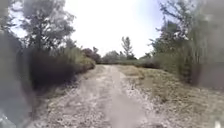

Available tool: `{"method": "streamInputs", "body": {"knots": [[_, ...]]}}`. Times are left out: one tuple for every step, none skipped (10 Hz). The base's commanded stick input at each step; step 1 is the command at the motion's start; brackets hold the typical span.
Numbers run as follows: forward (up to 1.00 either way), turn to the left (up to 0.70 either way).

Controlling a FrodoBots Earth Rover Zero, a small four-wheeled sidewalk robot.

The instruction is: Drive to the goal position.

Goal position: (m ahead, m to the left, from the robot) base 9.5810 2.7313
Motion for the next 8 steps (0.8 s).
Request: {"method": "streamInputs", "body": {"knots": [[0.70, 0.00], [0.70, 0.00], [0.70, 0.00], [0.70, 0.00], [0.70, 0.00], [0.70, 0.00], [0.70, 0.00], [0.70, 0.00]]}}
